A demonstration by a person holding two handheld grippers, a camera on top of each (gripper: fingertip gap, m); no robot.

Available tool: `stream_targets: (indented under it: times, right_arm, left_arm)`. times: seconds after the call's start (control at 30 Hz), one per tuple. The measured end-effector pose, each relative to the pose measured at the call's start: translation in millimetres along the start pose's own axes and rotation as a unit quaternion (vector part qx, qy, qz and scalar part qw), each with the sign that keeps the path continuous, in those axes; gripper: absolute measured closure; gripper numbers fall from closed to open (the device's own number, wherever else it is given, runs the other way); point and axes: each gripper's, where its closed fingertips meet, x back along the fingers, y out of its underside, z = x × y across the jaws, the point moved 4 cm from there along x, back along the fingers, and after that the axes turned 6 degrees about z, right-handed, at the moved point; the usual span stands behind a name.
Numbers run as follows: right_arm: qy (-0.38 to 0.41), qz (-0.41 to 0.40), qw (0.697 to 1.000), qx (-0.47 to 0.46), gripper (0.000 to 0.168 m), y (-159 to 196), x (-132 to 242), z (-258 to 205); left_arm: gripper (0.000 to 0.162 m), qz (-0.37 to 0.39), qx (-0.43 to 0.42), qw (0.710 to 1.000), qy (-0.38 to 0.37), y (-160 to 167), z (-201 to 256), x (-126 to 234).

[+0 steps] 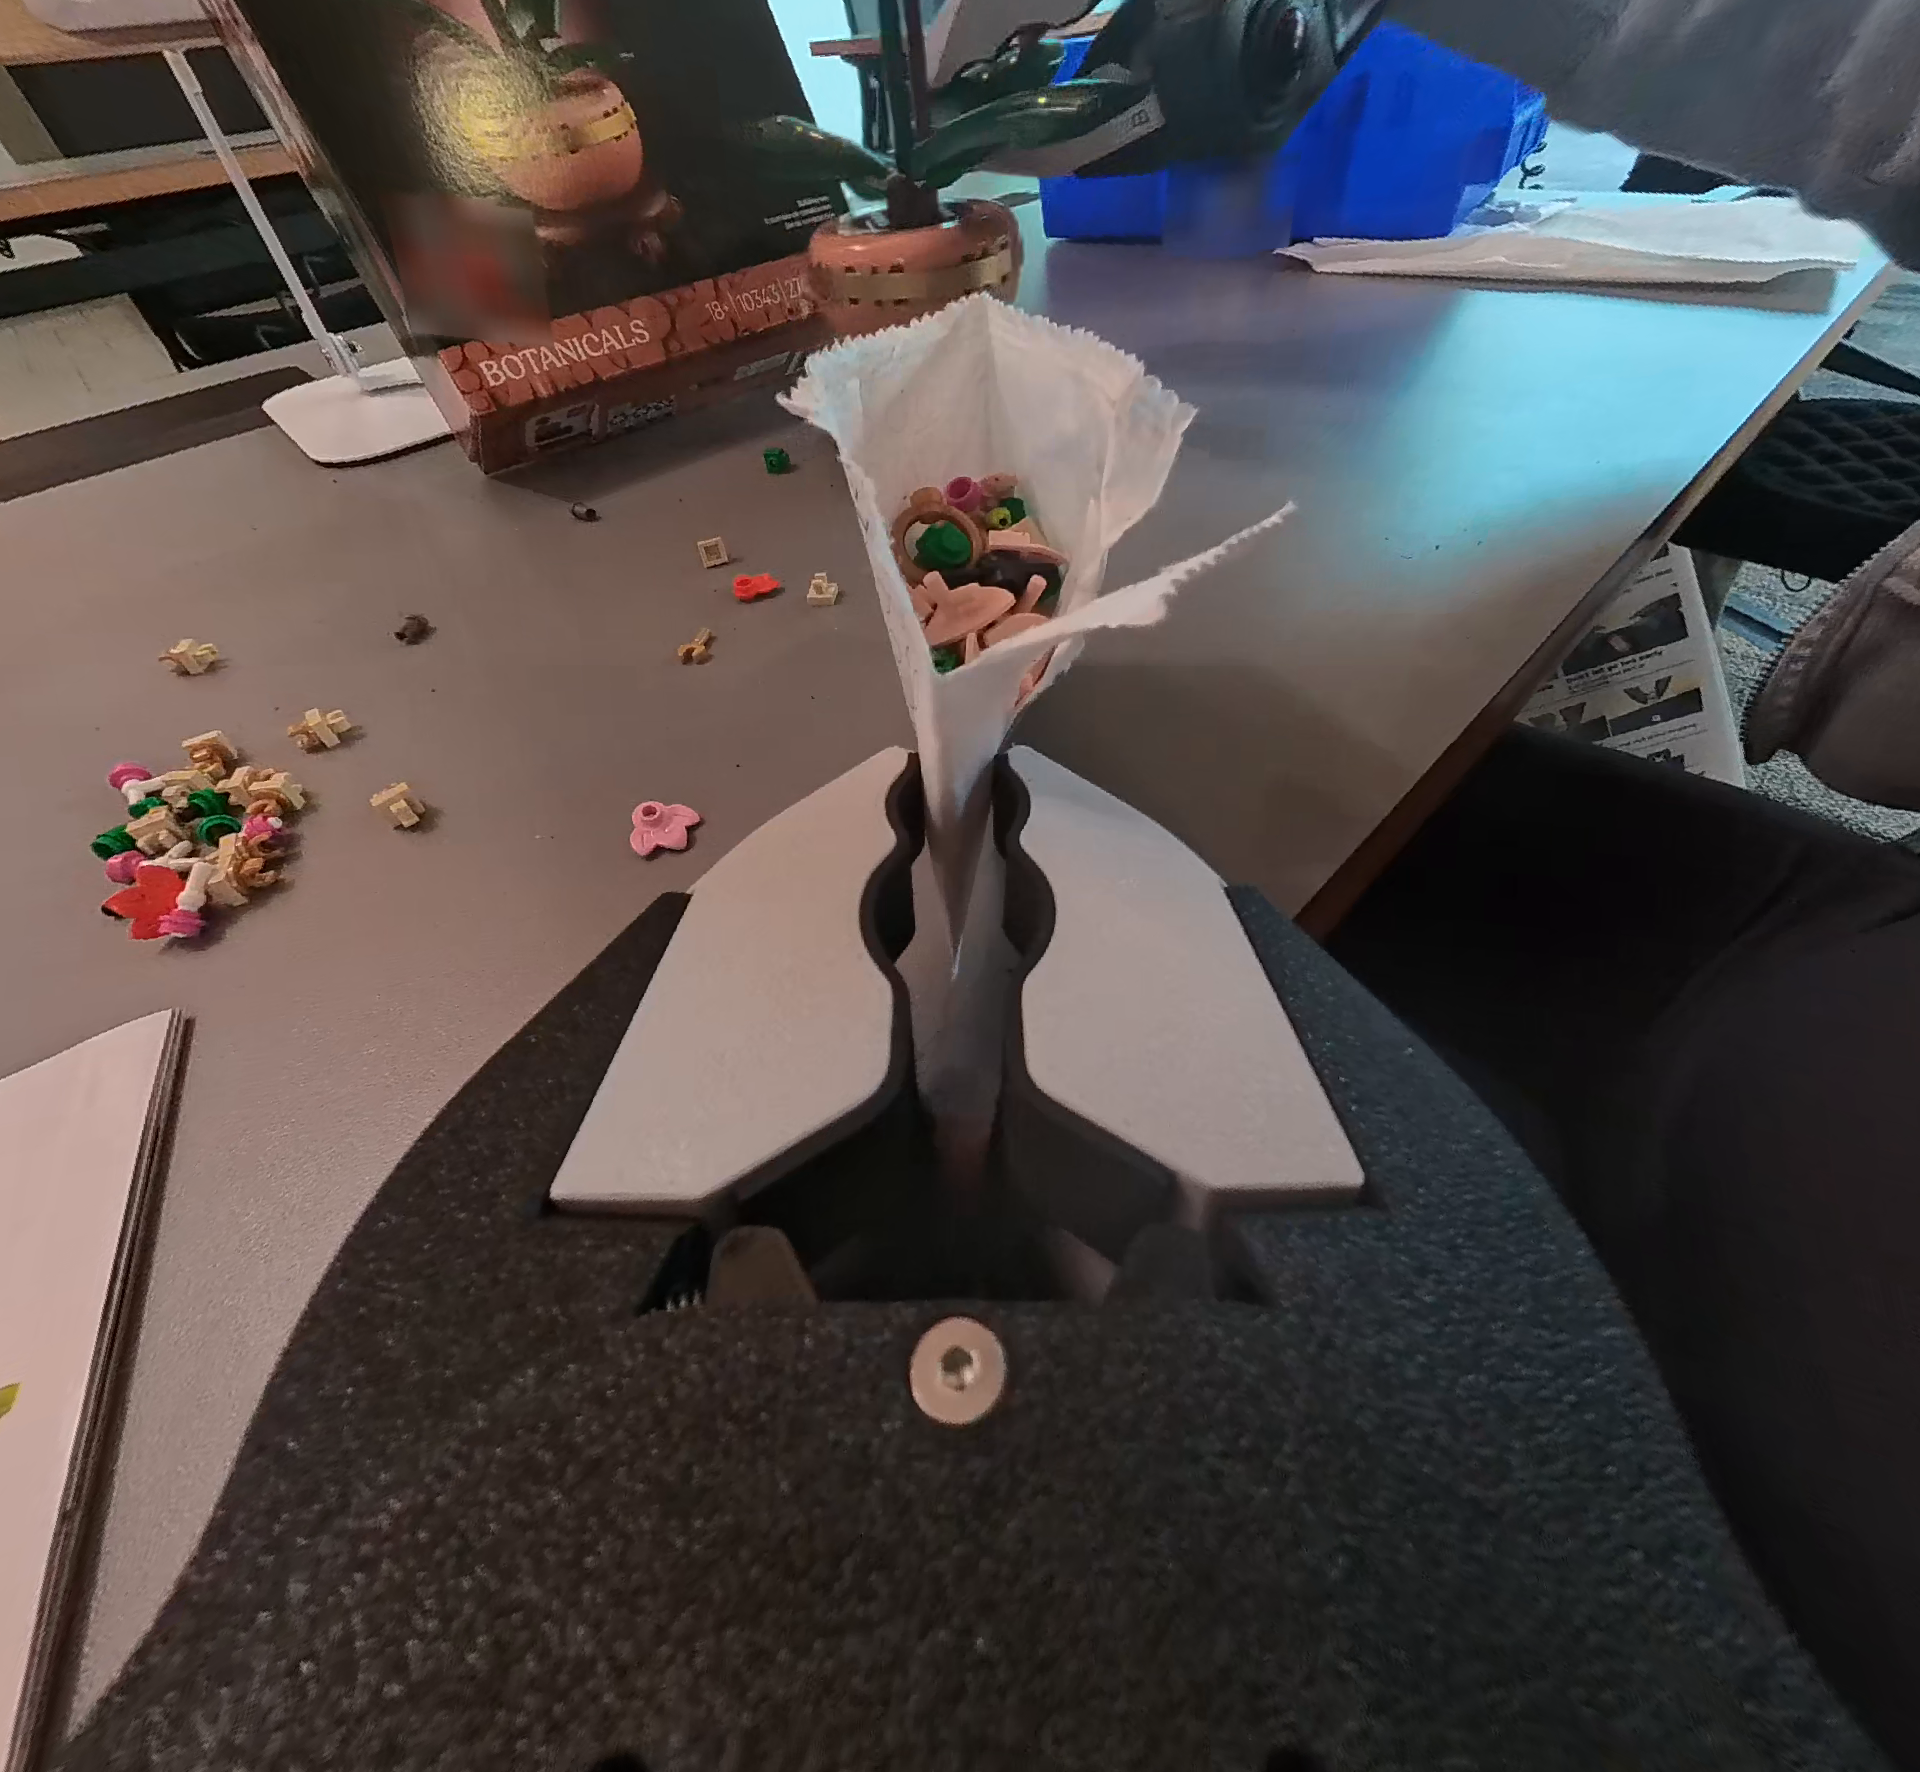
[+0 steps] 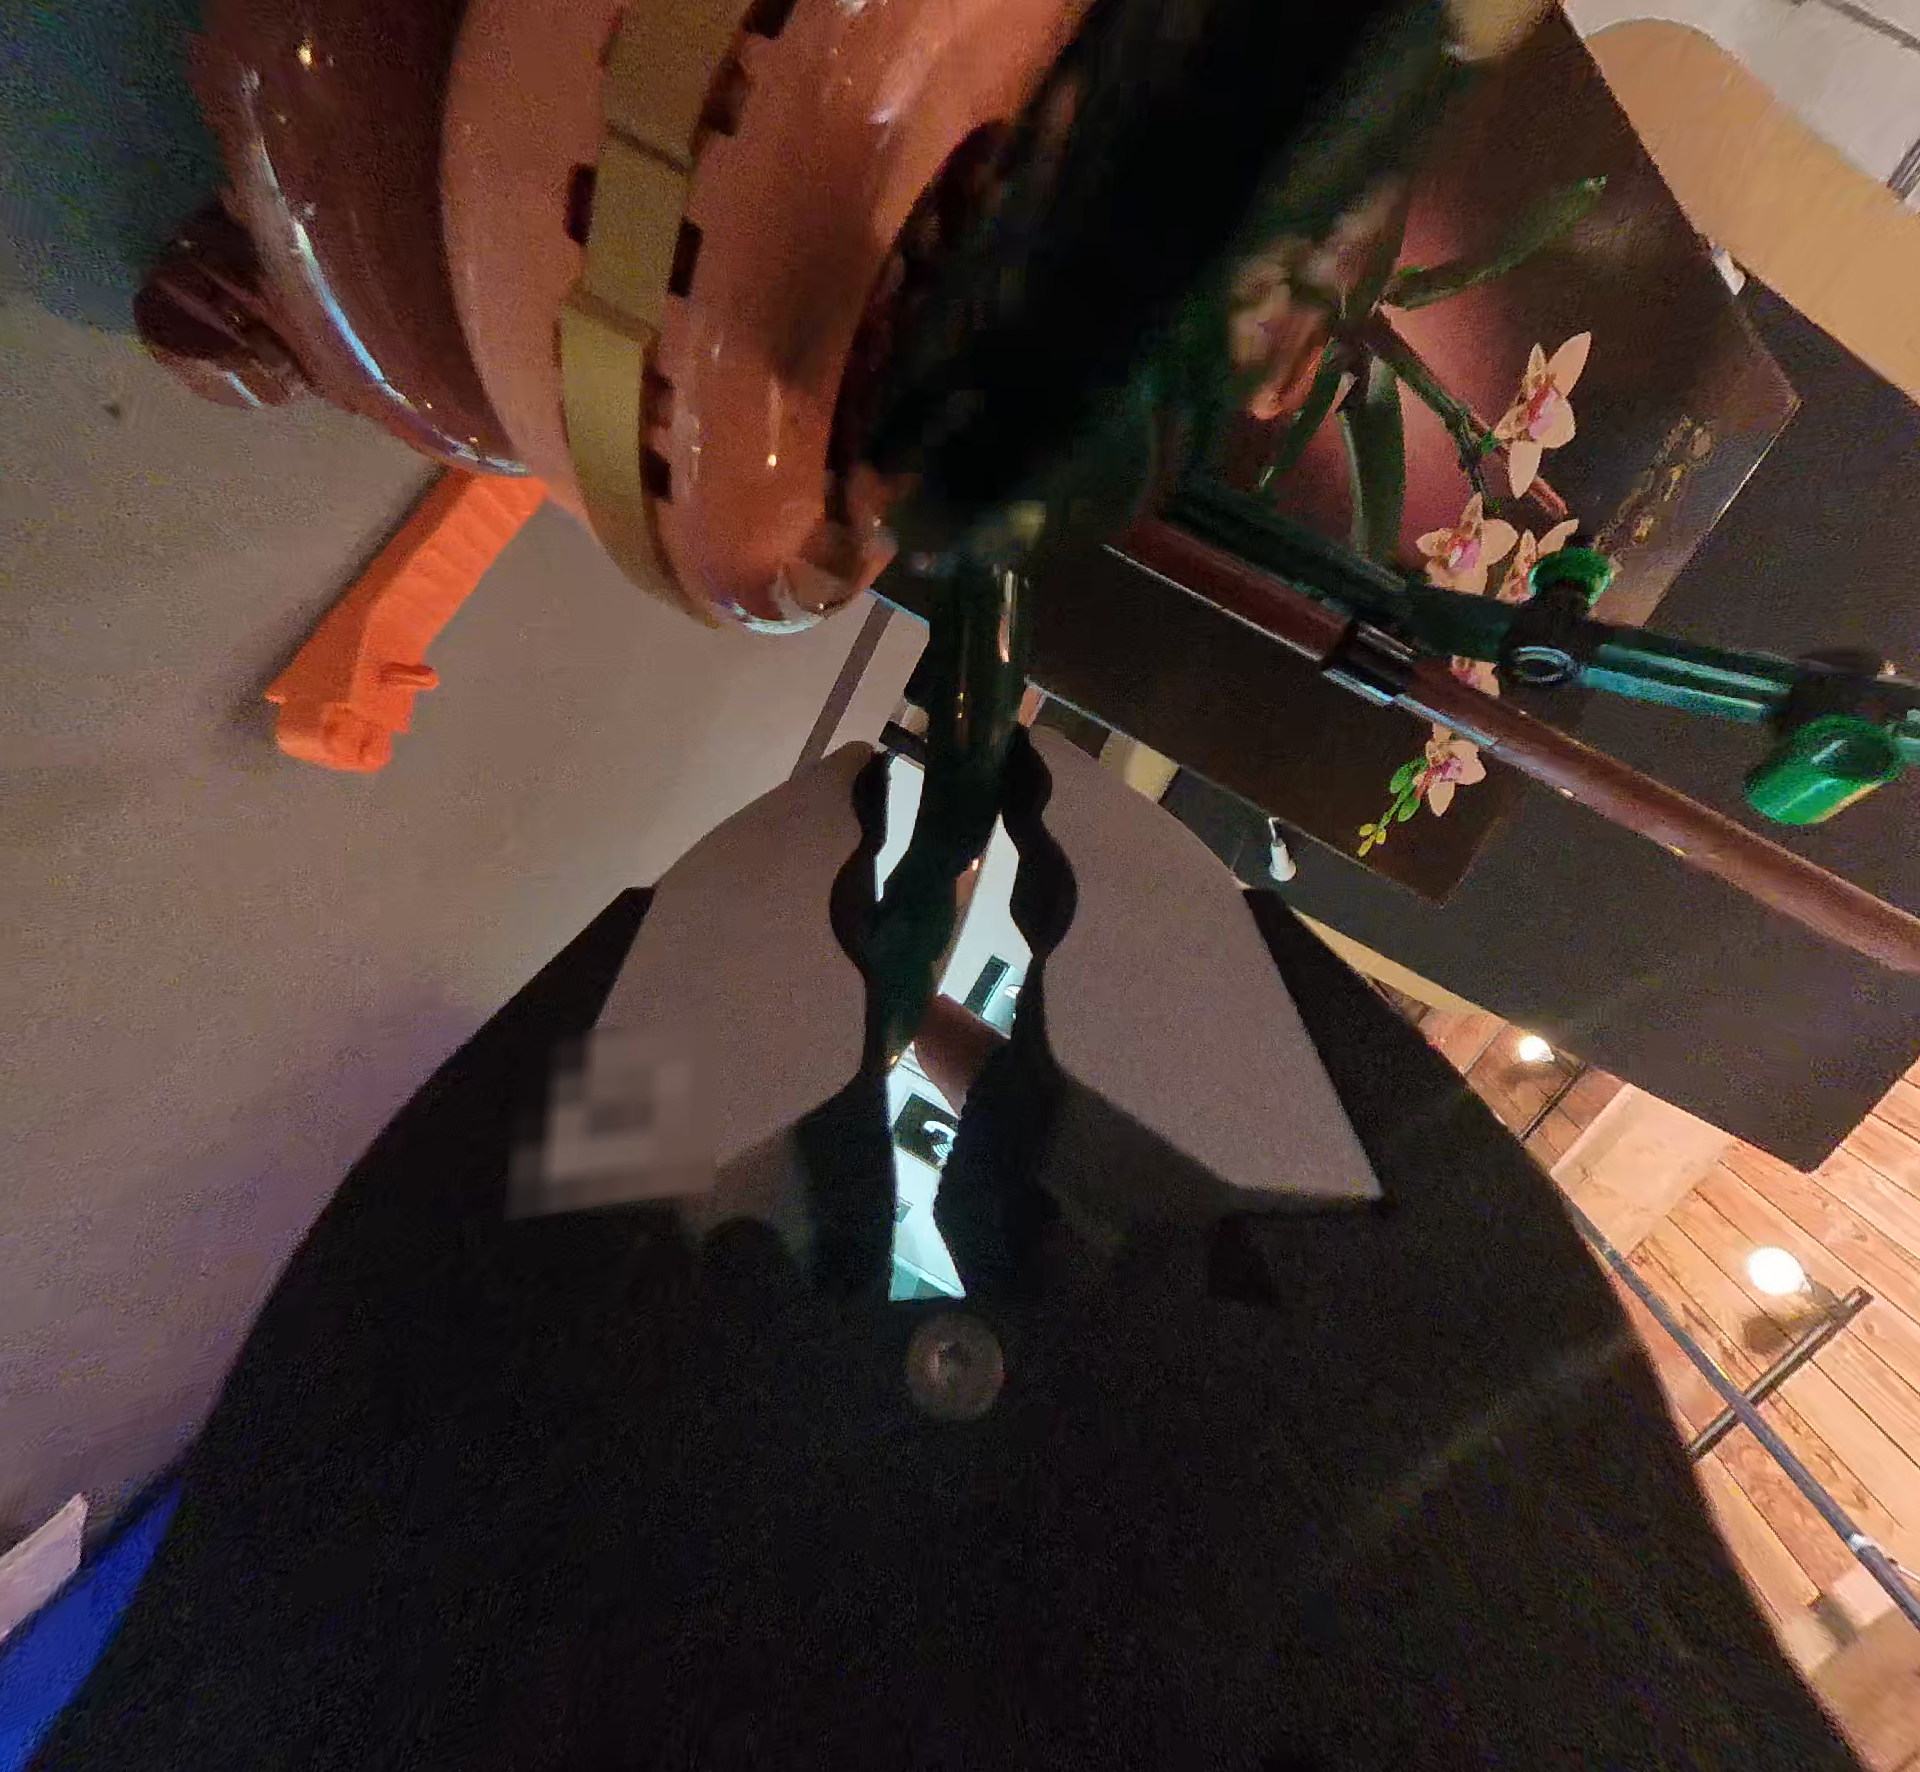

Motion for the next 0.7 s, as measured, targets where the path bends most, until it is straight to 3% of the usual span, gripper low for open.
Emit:
stream_targets:
  times: [0.63,0.7]
  right_arm:
    - [-0.048,-0.142,0.987,-0.05,0.148,114,68,-69]
    - [-0.042,-0.139,0.987,-0.072,0.142,120,72,-73]
  left_arm:
    - [0.15,-0.003,-0.004,1.0,-0.002,0,-2,-2]
    - [0.15,-0.004,-0.005,1.0,-0.003,0,-1,-2]
